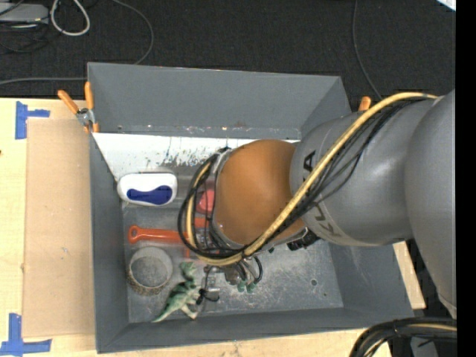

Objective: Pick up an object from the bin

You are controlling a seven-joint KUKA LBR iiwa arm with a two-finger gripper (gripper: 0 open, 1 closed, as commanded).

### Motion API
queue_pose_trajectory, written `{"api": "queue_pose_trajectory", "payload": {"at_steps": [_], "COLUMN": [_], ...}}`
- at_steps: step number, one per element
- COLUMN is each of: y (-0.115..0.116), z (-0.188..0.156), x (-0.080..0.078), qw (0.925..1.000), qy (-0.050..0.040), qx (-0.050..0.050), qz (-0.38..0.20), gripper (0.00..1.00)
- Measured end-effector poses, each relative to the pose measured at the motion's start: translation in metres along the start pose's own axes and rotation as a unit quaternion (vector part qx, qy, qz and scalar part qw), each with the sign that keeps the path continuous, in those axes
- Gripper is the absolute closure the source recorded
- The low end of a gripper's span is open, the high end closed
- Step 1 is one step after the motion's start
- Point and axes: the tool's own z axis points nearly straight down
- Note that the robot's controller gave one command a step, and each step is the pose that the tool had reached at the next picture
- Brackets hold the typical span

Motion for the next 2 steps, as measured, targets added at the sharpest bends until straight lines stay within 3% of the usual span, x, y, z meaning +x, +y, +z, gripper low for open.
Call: {"api": "queue_pose_trajectory", "payload": {"at_steps": [1,2], "y": [-0.001,0.02], "z": [-0.003,0.086], "x": [-0.002,-0.007], "qw": [1.0,0.9824], "qy": [-0.0034,-0.0118], "qx": [-0.001,-0.001], "qz": [0.002,-0.187], "gripper": [0.0,0.0]}}
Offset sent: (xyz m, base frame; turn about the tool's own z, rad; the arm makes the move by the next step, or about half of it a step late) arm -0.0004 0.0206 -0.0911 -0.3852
